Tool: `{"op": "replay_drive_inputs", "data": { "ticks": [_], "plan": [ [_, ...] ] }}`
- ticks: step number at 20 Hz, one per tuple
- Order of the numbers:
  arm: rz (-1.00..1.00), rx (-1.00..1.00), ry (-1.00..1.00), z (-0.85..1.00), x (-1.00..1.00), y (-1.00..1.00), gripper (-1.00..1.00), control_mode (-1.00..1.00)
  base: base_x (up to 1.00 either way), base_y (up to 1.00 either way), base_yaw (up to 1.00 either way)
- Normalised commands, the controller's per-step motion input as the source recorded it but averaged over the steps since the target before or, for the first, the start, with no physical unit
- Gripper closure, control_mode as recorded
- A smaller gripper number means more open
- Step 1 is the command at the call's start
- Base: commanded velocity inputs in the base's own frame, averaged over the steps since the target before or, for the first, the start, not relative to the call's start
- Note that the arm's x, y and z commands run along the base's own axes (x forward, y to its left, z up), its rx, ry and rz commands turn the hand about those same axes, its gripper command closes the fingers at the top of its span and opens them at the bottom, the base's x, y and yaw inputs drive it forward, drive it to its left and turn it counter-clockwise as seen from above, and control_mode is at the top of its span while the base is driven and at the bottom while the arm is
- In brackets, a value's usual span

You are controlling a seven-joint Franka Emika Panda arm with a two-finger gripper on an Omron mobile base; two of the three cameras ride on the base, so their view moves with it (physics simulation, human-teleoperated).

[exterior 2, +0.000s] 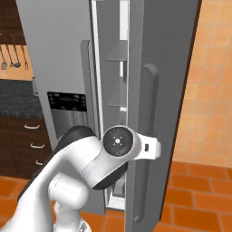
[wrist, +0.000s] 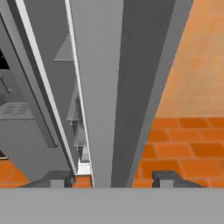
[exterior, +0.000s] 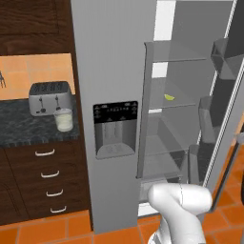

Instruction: Grab a lemon wedge from the fridge and one ice cube from the ice bowl, and put them in the glass of lemonade.

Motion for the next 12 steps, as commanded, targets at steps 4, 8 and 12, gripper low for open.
{"op": "replay_drive_inputs", "data": {
  "ticks": [4,8,12],
  "plan": [
    [0.02,-0.30,0.00,0.72,-0.32,0.45,-1.00,-1.00,0.00,0.00,0.00],
    [0.06,-0.52,0.00,0.52,-0.01,0.89,-1.00,-1.00,0.00,0.00,0.00],
    [0.06,-0.61,0.14,0.09,0.11,1.00,-1.00,-1.00,0.00,0.00,0.00]
  ]
}}
